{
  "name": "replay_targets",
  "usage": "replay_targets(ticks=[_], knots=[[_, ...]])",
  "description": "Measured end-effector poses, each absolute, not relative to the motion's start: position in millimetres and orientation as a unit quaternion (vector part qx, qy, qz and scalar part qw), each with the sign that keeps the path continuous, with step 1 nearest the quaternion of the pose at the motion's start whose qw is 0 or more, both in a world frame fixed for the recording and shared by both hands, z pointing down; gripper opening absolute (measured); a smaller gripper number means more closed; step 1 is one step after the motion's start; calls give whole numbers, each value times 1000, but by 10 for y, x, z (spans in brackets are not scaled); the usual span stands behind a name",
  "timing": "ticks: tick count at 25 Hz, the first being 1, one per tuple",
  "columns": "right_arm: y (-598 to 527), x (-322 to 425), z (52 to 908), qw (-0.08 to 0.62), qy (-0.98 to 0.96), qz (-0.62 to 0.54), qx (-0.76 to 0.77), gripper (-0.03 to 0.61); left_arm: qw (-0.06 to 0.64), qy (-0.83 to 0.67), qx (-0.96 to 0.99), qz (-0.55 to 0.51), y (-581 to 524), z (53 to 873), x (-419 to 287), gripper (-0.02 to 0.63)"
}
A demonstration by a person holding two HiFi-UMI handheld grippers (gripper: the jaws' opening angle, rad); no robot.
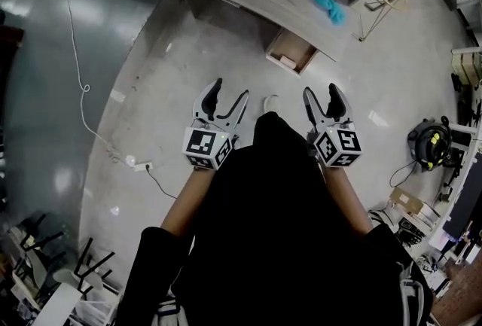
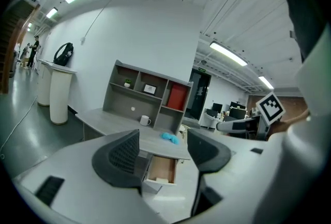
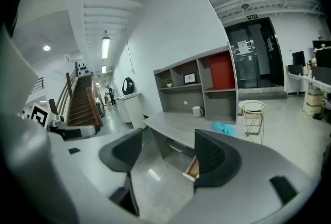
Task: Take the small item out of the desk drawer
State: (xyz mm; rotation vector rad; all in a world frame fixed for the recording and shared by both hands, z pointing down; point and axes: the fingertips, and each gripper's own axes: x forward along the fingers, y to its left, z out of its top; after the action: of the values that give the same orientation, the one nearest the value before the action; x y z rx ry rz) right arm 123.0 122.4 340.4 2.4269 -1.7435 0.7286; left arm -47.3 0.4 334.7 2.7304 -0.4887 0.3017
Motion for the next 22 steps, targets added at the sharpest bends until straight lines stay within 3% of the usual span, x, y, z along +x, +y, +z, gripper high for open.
replay_targets(ticks=[9, 22], knots=[[991, 2376, 3708, 51, -588, 250, 768, 299, 189, -202, 954, 119, -136, 3395, 522, 268], [654, 3055, 4163, 66, -616, 302, 725, 298, 204, -227, 942, 143, -313, 3616, 1362, 268]])
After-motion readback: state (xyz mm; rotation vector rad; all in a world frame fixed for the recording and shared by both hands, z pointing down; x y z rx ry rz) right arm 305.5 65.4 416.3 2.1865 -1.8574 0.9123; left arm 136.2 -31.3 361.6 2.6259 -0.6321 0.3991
